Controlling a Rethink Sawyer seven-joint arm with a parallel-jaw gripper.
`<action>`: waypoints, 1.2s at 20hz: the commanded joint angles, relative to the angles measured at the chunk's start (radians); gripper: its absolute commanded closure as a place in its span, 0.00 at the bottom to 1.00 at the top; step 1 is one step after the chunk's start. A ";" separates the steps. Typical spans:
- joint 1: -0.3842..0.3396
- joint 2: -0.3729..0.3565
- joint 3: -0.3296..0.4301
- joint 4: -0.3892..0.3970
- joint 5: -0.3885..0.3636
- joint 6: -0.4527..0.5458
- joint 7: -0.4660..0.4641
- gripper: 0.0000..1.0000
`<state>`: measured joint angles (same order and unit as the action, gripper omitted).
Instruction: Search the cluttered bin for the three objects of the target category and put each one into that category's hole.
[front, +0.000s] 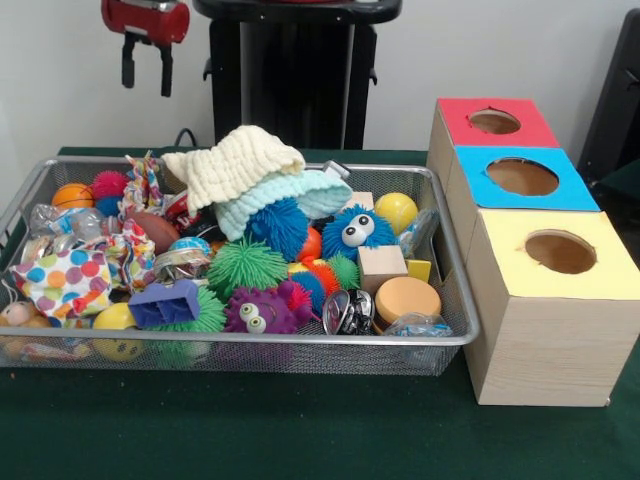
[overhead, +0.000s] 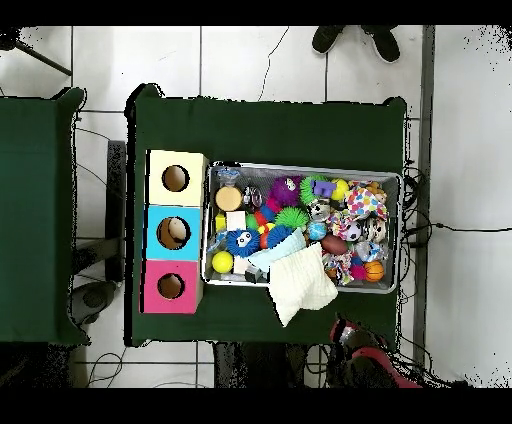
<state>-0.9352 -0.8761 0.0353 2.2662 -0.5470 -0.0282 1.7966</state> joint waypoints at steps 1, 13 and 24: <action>0.031 0.181 -0.046 -0.044 -0.116 -0.170 0.092 0.00; -0.257 -0.184 0.271 0.143 -0.033 0.160 -0.033 0.00; -0.272 -0.191 0.325 0.102 -0.022 0.234 -0.021 0.00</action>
<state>-1.2058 -1.0460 0.2266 2.3968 -0.6086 0.1040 1.7966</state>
